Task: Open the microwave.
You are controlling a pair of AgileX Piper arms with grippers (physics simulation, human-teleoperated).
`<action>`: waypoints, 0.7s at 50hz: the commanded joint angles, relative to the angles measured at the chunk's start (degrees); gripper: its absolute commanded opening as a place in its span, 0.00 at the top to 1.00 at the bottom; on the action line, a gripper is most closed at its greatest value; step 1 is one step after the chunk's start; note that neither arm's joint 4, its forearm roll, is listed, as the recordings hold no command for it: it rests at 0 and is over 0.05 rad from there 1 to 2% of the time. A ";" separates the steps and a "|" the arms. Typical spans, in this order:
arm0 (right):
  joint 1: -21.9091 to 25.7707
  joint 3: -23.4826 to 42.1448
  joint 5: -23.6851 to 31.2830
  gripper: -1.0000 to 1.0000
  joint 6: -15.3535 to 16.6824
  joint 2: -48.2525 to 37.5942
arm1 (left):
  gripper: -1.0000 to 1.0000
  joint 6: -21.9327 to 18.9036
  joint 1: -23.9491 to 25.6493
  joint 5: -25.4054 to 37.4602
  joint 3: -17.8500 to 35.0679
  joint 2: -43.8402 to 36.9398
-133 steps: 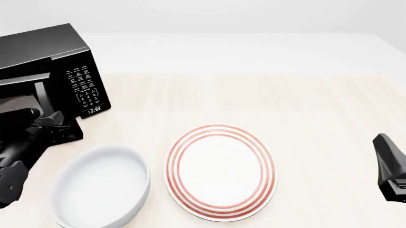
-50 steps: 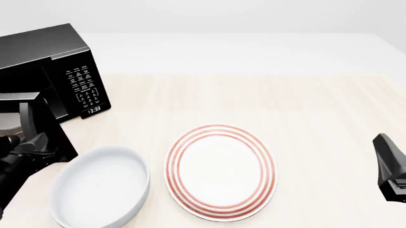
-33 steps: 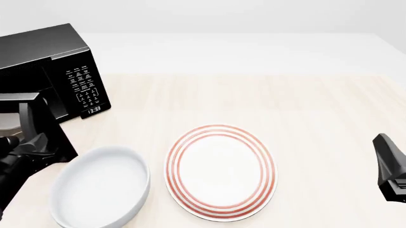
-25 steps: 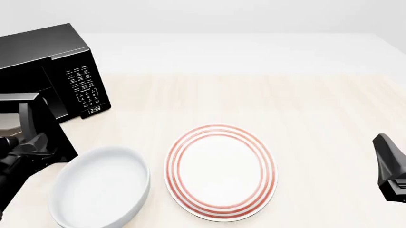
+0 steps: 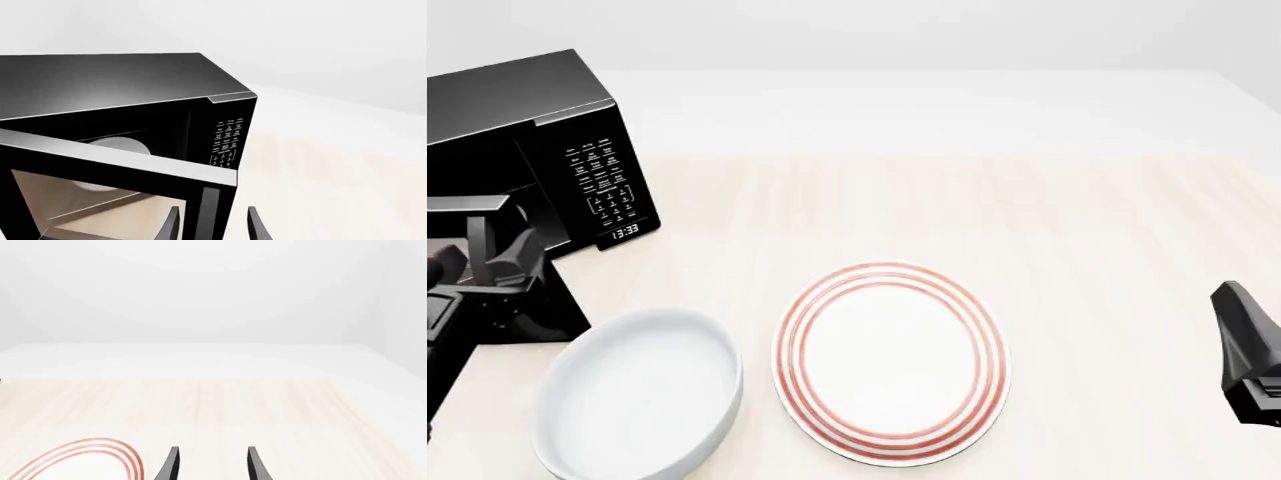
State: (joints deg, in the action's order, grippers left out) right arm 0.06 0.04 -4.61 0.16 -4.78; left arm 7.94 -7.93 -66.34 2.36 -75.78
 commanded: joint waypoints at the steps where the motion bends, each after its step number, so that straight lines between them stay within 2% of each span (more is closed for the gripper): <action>1: 0.00 0.00 0.00 0.00 0.00 -0.01 | 0.00 0.28 0.02 0.21 0.16 1.04; 5: 0.00 0.00 0.00 0.00 -0.01 0.00 | 0.00 0.38 -0.03 0.30 -0.04 1.19; 26: 0.01 0.00 0.00 0.00 0.00 0.01 | 0.00 -3.24 -0.68 21.53 2.19 20.67; 35: -0.01 0.00 0.00 0.00 0.00 -0.01 | 0.00 -4.09 -1.40 27.49 2.55 26.85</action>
State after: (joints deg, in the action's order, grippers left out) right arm 0.06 0.04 -4.61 0.16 -4.77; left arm 4.99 -8.77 -46.38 4.18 -56.27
